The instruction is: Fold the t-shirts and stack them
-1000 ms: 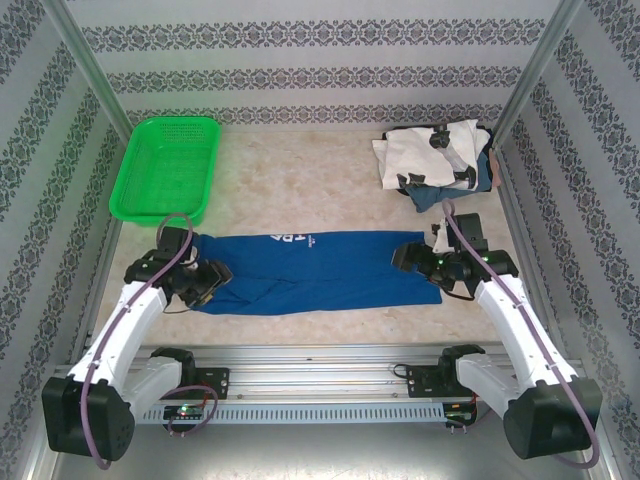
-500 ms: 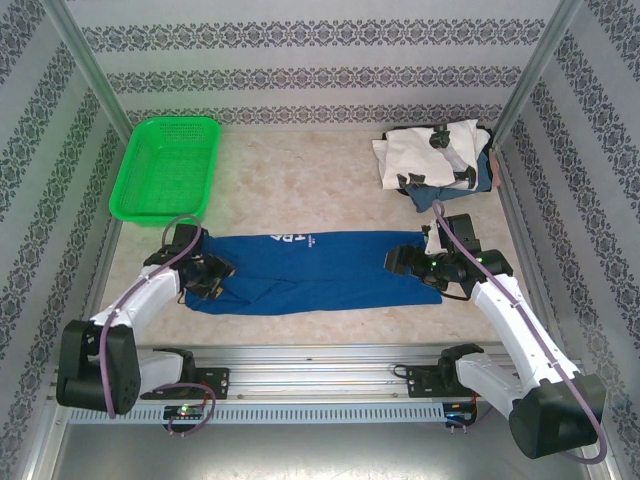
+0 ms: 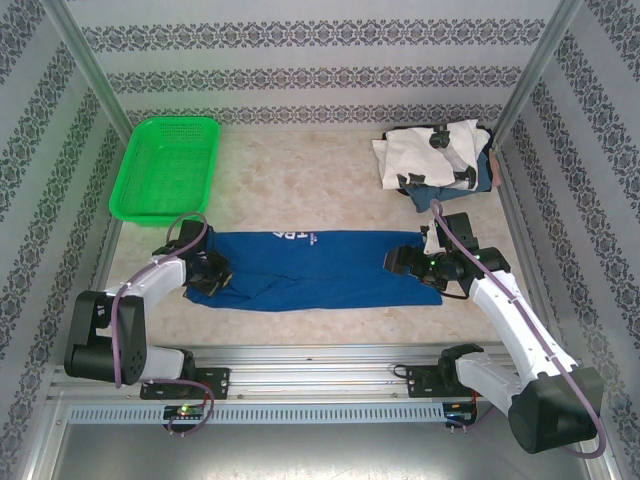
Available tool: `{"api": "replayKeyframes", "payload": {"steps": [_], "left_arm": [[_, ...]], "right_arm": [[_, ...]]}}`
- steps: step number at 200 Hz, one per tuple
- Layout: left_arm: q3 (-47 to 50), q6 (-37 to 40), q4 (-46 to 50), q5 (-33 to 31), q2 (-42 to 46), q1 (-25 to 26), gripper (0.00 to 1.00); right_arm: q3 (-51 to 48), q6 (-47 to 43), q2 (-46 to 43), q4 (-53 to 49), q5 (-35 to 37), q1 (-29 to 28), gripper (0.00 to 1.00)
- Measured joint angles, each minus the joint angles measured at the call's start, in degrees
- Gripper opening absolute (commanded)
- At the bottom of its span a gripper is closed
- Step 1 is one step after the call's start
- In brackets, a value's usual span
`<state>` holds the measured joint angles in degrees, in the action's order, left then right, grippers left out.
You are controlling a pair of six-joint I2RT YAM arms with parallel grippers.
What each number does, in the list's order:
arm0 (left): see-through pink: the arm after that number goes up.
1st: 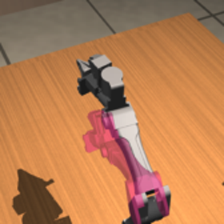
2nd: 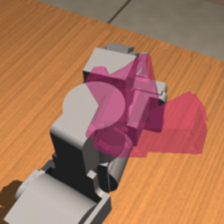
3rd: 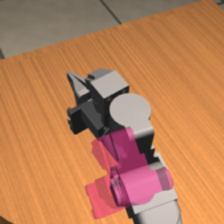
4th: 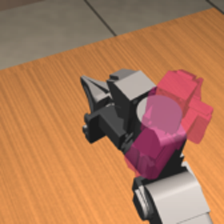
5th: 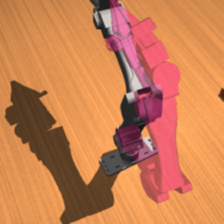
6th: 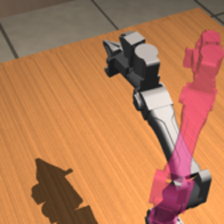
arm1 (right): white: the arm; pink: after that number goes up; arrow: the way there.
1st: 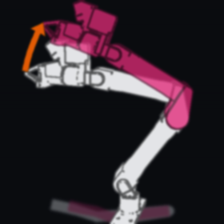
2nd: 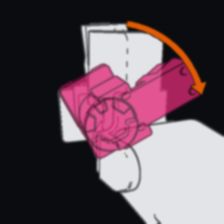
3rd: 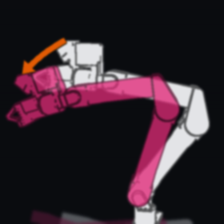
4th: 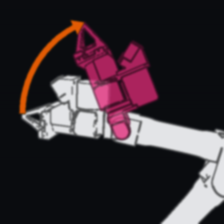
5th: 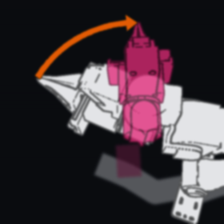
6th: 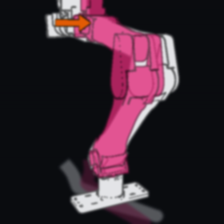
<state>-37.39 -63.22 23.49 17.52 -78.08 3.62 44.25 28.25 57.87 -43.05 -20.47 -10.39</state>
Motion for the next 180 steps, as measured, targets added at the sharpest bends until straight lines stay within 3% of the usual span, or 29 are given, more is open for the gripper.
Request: {"api": "replayKeyframes", "payload": {"steps": [180], "left_arm": [[-10.86, 2.8, -0.5, 1.88, -5.97, -0.74, 0.02]], "right_arm": [[0.0, 0.02, 0.92, 1.29, 0.02, 0.0, 0.89]]}}
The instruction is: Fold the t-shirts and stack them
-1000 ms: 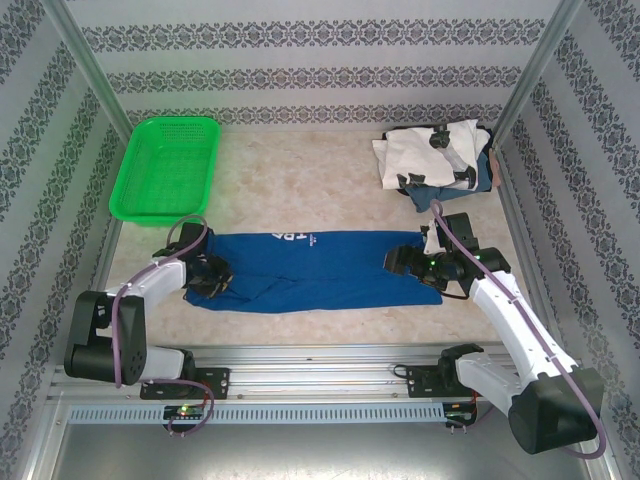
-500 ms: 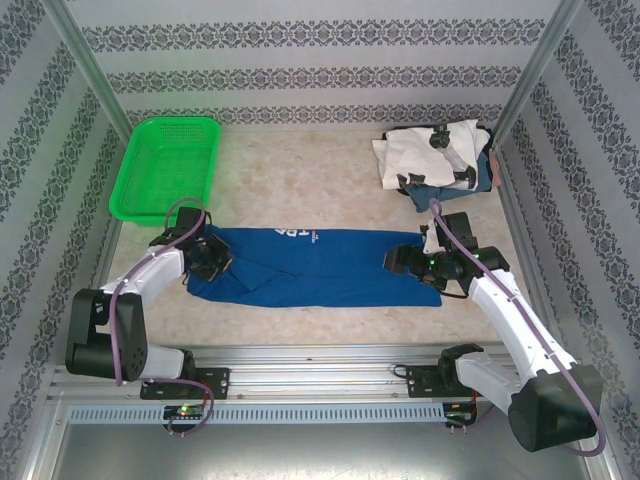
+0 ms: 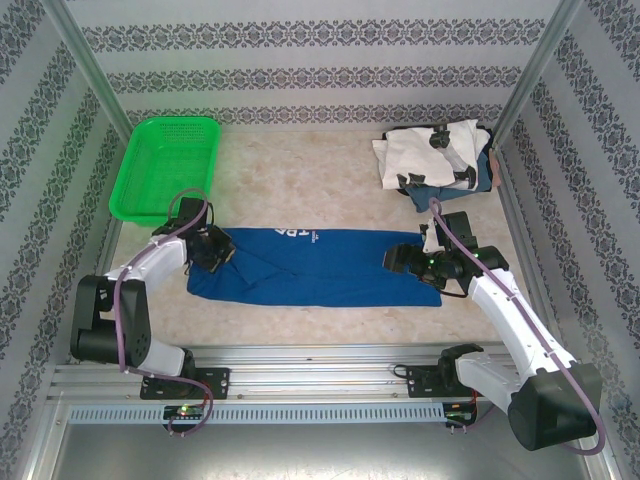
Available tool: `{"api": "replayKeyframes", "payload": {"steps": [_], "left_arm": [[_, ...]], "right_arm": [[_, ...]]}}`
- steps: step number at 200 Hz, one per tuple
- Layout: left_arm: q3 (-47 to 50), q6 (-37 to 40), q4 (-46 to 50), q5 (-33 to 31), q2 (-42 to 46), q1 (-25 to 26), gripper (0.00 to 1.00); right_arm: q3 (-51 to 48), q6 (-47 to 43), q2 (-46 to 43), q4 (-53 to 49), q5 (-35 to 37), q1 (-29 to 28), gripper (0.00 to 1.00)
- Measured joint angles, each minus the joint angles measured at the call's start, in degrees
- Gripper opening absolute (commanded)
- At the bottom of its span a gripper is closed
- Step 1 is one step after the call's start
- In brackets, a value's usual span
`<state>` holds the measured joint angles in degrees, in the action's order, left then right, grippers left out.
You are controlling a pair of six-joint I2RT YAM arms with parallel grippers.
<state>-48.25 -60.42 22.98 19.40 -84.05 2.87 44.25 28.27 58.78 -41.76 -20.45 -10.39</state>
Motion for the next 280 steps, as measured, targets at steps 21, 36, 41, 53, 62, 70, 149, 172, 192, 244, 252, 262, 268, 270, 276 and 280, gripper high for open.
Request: {"api": "replayKeyframes", "payload": {"steps": [21, 36, 41, 53, 62, 70, 149, 172, 192, 244, 252, 262, 268, 270, 276, 280], "left_arm": [[-1.97, 0.42, -0.79, 0.52, -1.92, 0.0, 0.03], [-3.15, 0.68, -0.83, 0.96, -3.67, 0.0, 0.06], [-3.56, 0.87, -0.85, 1.14, -4.37, 0.0, 0.09], [-4.7, 1.31, -0.87, 1.51, -6.05, 0.0, 0.2], [-5.75, 1.9, -0.87, 1.62, -7.52, 0.0, 0.29], [-6.64, 1.84, -0.96, 1.64, -8.68, 0.0, 0.34], [-7.91, 3.17, 1.44, 2.58, -1.57, -0.17, 0.54], [-2.29, 1.84, 1.79, 4.28, 7.93, 1.25, 0.56], [3.98, -0.96, 1.31, 6.05, 12.17, 2.49, 0.57], [11.06, -8.11, -2.64, 7.43, 7.91, 4.68, 0.57], [11.06, -8.92, -4.15, 7.48, 7.02, 5.05, 0.57], [11.06, -9.81, -5.95, 7.63, 5.97, 5.46, 0.57], [11.06, -10.4, -6.91, 7.61, 5.29, 5.79, 0.57], [11.06, -10.56, -7.28, 7.63, 5.05, 5.86, 0.57], [11.06, -10.97, -8.15, 7.63, 4.33, 6.19, 0.56], [11.06, -11.23, -8.7, 7.61, 3.89, 6.45, 0.56]], "right_arm": [[0.0, 0.0, 0.13, 0.02, 0.0, 0.0, 0.89], [0.0, 0.0, 0.39, 0.04, 0.0, 0.0, 0.89], [0.0, 0.0, 0.44, 0.07, 0.0, 0.0, 0.89], [0.0, 0.02, 0.52, 0.26, -0.02, 0.0, 0.89], [0.0, 0.02, 0.59, 0.46, -0.02, 0.0, 0.89], [-0.02, 0.04, 0.59, 0.61, -0.02, 0.0, 0.89], [-0.17, 0.02, 0.17, 0.42, -0.02, 0.0, 0.9], [-0.17, 0.02, -0.15, 0.28, -0.02, 0.0, 0.9], [-0.17, 0.02, -0.15, 0.22, -0.02, 0.0, 0.91], [-0.17, 0.02, -0.13, 0.22, -0.02, 0.0, 0.91], [-0.17, 0.02, -0.13, 0.22, -0.02, 0.0, 0.91], [-0.17, 0.02, -0.13, 0.2, -0.02, 0.0, 0.91], [-0.17, 0.02, -0.13, 0.2, -0.02, 0.0, 0.91], [-0.17, 0.02, -0.13, 0.2, -0.02, 0.0, 0.91], [-0.17, 0.02, -0.13, 0.17, -0.02, 0.0, 0.9], [-0.17, 0.02, -0.15, 0.17, -0.02, 0.0, 0.91]]}}
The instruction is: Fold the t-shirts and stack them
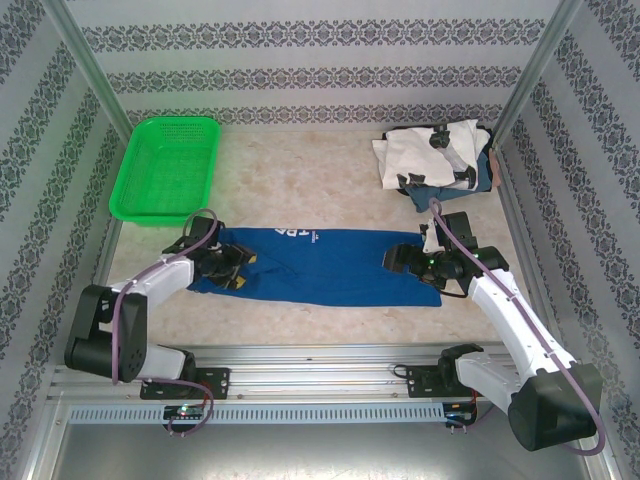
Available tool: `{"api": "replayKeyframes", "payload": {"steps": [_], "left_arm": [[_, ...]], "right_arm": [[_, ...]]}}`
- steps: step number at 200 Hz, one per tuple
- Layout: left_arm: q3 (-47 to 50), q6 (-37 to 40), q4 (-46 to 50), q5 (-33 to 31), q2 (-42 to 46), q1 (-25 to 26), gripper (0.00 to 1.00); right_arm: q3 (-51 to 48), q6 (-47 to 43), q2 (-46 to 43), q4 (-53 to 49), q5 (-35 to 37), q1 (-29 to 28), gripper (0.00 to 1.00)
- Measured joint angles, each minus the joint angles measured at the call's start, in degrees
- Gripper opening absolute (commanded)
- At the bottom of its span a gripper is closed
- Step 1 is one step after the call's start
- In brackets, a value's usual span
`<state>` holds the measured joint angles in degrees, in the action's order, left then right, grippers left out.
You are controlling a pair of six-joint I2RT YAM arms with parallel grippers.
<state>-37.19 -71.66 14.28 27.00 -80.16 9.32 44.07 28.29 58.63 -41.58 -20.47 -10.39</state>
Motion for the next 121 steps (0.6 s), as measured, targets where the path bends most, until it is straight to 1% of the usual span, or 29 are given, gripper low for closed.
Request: {"api": "replayKeyframes", "payload": {"steps": [37, 58, 73, 94, 108, 121], "left_arm": [[0.07, -2.43, -3.65, 0.02, -1.16, 1.16, 0.51], [0.07, -3.28, -4.74, -0.02, -1.18, 1.88, 0.44], [0.07, -3.85, -5.18, 0.07, -1.22, 2.32, 0.33], [0.07, -4.04, -6.25, 0.04, -2.01, 2.58, 0.15], [0.07, -4.48, -6.99, 0.24, -2.78, 2.64, 0.08], [0.04, -4.72, -7.39, 0.24, -3.17, 2.62, 0.06]], "right_arm": [[0.0, 0.0, -0.59, -0.07, 0.0, 0.0, 0.9], [0.0, -0.02, -1.07, -0.24, 0.0, 0.02, 0.91], [0.0, -0.02, -1.18, -0.24, 0.0, 0.02, 0.91], [-0.02, -0.02, -1.18, -0.24, 0.0, 0.04, 0.91], [-0.07, -0.02, -1.2, -0.26, 0.0, 0.15, 0.9], [-0.11, -0.02, -1.27, -0.28, 0.0, 0.15, 0.91]]}}
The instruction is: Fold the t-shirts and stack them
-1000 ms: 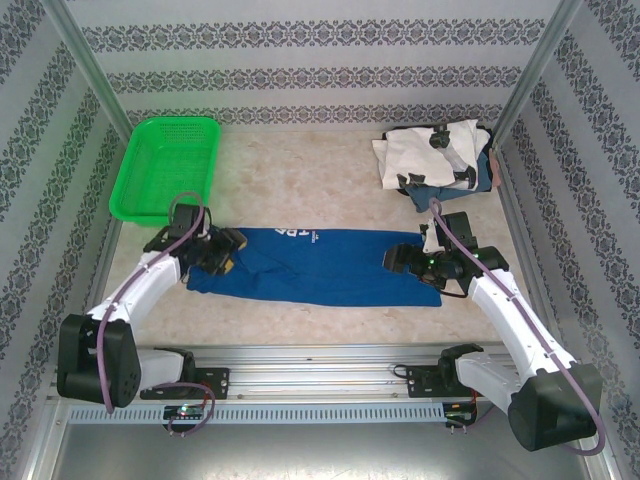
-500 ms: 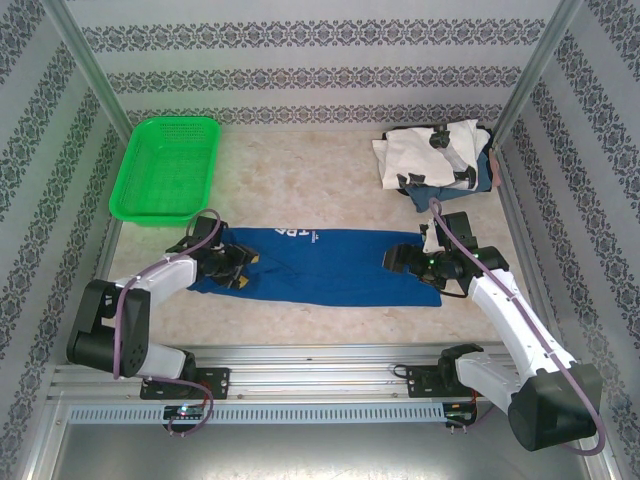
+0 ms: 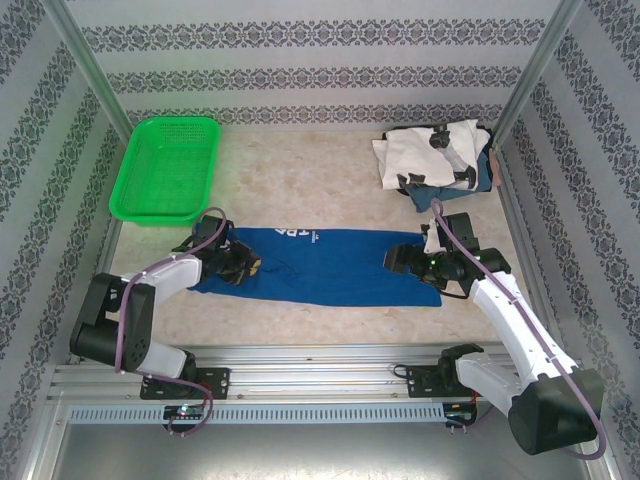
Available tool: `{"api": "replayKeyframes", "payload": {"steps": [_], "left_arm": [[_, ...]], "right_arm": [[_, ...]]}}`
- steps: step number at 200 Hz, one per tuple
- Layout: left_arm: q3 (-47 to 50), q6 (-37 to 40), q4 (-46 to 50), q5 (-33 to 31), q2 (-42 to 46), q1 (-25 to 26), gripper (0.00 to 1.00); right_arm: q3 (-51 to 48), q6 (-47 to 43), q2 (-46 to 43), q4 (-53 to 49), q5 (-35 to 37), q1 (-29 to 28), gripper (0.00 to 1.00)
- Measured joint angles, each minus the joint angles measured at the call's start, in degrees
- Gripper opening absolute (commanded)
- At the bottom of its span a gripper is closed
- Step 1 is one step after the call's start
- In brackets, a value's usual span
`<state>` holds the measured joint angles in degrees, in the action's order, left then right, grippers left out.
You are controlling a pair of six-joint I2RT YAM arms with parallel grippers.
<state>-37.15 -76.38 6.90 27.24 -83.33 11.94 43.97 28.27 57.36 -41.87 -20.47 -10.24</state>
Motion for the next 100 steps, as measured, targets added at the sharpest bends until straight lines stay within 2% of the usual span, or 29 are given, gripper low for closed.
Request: {"api": "replayKeyframes", "payload": {"steps": [66, 100], "left_arm": [[-6.99, 1.2, -0.17, 1.51, -4.35, 0.02, 0.09], [-9.2, 2.89, -0.13, 2.21, -5.73, 0.07, 0.18]], "right_arm": [[-0.26, -0.02, -0.39, -0.11, 0.0, 0.76, 0.91], [-0.61, -0.04, -0.39, -0.13, -0.02, 0.76, 0.9]]}}
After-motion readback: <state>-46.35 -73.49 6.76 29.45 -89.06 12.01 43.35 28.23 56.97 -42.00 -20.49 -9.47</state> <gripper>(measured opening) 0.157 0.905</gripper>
